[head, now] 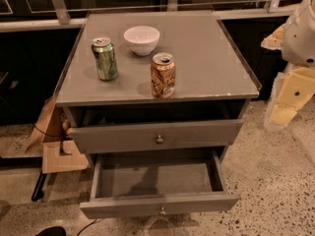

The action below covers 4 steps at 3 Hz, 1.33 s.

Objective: Close middle drawer

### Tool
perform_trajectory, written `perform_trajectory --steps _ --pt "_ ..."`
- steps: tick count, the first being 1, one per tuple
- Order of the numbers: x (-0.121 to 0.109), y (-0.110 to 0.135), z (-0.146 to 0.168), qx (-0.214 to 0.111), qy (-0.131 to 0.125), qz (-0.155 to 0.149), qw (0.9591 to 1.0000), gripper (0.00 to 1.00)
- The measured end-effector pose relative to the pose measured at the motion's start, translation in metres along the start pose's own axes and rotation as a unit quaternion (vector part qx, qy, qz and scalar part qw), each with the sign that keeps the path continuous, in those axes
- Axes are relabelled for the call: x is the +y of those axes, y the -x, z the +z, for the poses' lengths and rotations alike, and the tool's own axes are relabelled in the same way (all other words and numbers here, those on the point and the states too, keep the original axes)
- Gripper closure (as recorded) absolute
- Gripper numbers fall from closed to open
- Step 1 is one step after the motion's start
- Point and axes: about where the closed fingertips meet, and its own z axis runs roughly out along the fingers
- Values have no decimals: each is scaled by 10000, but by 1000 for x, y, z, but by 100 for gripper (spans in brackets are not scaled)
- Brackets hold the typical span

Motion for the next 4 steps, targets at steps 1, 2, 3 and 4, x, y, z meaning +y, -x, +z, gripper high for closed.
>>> perform_trajectory --steps 1,2,3,4 --pt "0 0 0 0 0 0 10000 0" --pt "0 0 0 0 0 0 10000 17" --pt "4 -1 5 -89 -49 63 9999 40" --pt "23 1 26 -305 -93 191 9993 63"
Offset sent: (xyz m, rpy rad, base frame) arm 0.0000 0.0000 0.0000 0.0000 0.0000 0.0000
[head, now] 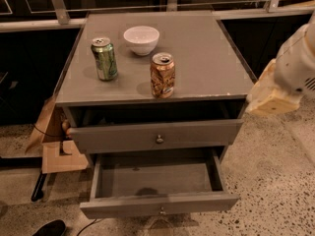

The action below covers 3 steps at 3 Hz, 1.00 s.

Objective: Close middle drawer

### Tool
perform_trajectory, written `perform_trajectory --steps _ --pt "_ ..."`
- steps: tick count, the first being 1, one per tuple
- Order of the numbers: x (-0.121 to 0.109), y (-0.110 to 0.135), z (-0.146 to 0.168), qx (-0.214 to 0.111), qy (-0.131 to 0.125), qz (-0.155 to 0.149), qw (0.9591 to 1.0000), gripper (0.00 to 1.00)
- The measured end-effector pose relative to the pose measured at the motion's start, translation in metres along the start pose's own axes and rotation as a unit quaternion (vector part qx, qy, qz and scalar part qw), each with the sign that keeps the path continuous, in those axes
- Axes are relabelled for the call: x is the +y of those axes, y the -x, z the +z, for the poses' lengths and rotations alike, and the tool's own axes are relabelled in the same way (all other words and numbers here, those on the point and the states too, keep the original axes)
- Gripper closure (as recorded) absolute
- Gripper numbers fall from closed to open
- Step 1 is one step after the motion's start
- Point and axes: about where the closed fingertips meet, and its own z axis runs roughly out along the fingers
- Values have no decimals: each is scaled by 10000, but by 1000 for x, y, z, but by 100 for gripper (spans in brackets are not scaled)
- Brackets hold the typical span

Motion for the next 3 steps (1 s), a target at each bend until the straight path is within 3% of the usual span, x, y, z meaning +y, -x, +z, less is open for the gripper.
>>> perform_trajectory --steps 1,2,3 --pt "27 -13 56 -327 158 238 9991 87" --pt "66 -25 143 -709 591 570 9941 100" --pt "66 -25 143 -709 591 569 9941 100"
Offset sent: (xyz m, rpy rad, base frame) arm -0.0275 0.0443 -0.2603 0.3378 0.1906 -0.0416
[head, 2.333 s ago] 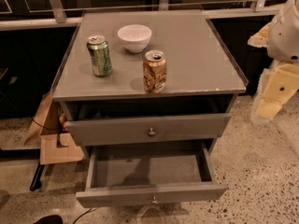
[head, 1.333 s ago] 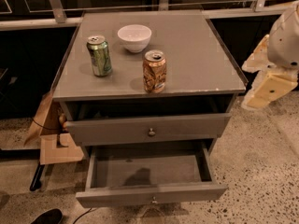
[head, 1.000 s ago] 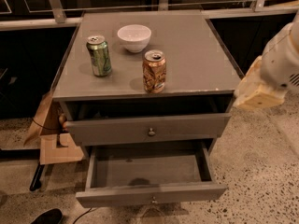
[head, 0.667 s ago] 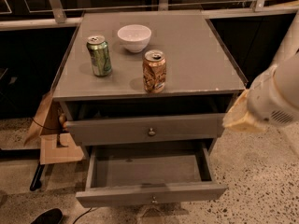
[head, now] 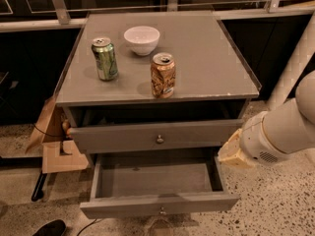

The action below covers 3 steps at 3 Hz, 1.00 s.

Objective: Close middle drawer

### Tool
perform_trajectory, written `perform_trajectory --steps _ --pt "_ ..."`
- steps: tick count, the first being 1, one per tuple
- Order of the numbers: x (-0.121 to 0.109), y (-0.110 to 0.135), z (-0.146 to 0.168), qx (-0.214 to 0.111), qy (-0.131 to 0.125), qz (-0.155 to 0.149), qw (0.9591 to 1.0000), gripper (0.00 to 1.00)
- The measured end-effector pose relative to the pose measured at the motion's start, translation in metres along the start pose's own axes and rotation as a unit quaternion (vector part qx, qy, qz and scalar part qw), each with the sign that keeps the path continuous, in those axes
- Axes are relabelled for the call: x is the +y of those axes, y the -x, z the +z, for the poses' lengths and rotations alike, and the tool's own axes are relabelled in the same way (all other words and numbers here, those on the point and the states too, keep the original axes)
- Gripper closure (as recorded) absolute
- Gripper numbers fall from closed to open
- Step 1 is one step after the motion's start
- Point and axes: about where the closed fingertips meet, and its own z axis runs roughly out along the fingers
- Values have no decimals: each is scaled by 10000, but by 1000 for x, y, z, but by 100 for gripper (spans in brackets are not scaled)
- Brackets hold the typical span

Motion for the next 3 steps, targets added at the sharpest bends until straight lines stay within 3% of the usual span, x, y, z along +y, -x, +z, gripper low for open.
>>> perform_trajectory --steps 1,3 --pt "2 -27 21 149 -68 -95 9998 100" --pt "22 -116 125 180 176 23 9997 100"
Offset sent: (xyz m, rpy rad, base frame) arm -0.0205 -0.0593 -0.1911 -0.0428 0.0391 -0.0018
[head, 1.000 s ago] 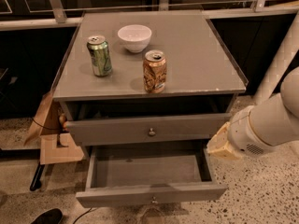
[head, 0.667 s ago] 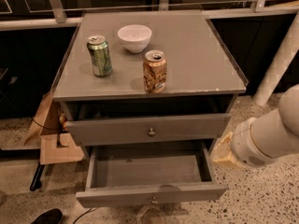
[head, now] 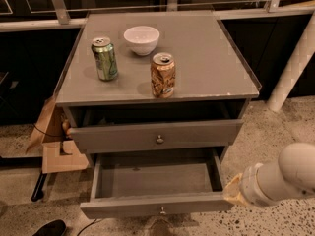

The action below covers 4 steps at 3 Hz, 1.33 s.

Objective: Close middle drawer

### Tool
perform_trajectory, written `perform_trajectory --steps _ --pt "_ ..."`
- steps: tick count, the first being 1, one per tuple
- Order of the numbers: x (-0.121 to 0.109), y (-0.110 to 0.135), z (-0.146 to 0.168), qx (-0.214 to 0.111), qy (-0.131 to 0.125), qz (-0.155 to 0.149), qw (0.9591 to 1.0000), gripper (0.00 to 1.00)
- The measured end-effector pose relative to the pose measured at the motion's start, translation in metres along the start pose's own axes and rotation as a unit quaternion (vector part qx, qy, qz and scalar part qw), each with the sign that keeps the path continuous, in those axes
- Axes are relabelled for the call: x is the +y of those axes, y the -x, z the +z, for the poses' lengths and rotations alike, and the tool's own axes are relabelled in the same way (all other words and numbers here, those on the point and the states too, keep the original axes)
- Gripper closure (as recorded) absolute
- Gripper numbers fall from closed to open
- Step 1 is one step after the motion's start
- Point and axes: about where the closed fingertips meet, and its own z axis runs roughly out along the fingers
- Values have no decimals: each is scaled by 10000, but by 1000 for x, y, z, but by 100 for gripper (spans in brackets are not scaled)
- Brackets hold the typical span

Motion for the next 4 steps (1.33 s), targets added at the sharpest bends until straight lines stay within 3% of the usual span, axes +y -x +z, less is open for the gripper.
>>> perform_trajectory --steps 1,2,4 --pt "16 -39 60 -130 293 191 9993 100" --pt "23 -46 79 -184 462 268 9984 100" --pt "18 -57 94 -249 312 149 9991 100"
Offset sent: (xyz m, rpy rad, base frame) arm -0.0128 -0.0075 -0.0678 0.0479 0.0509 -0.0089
